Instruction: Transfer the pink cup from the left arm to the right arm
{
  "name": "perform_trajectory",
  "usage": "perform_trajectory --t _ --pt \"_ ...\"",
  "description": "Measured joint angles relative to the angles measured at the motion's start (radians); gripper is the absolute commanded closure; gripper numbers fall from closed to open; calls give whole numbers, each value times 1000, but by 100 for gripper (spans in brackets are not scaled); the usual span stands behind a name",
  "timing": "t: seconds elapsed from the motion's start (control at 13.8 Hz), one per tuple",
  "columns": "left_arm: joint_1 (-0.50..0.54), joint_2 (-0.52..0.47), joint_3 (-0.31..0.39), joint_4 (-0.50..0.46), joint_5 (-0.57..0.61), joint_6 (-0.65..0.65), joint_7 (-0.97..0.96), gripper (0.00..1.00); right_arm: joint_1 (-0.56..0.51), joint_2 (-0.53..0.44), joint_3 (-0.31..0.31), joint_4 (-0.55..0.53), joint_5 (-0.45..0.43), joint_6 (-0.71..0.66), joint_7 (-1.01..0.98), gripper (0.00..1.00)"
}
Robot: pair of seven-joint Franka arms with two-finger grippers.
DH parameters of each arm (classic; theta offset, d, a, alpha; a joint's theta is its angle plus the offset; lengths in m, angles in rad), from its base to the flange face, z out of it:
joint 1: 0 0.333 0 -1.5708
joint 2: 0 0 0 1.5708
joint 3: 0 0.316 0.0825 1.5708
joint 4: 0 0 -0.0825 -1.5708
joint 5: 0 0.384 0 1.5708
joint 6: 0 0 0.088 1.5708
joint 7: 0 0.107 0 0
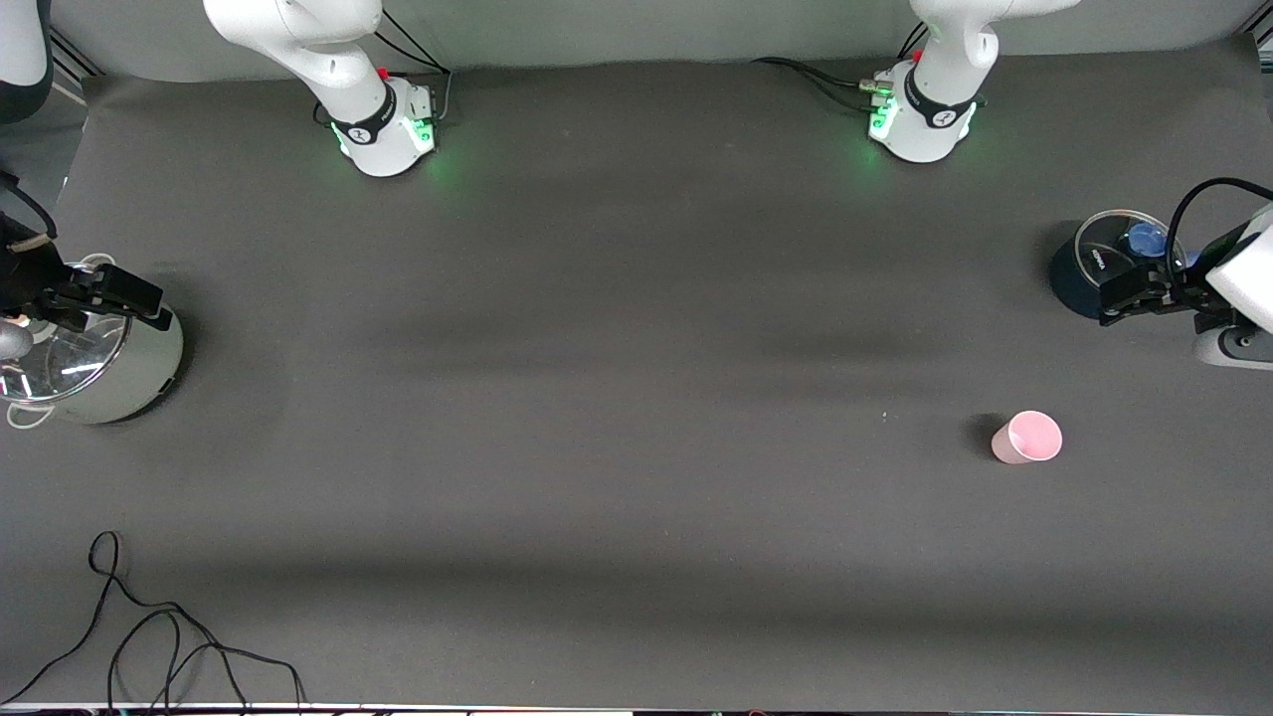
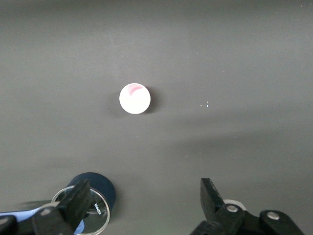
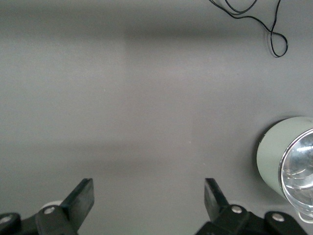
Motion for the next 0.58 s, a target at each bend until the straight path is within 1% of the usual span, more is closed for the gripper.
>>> perform_trajectory --t 0.58 --pt "0 0 0 0 0 0 0 0 1 -8 0 2 0 -2 0 0"
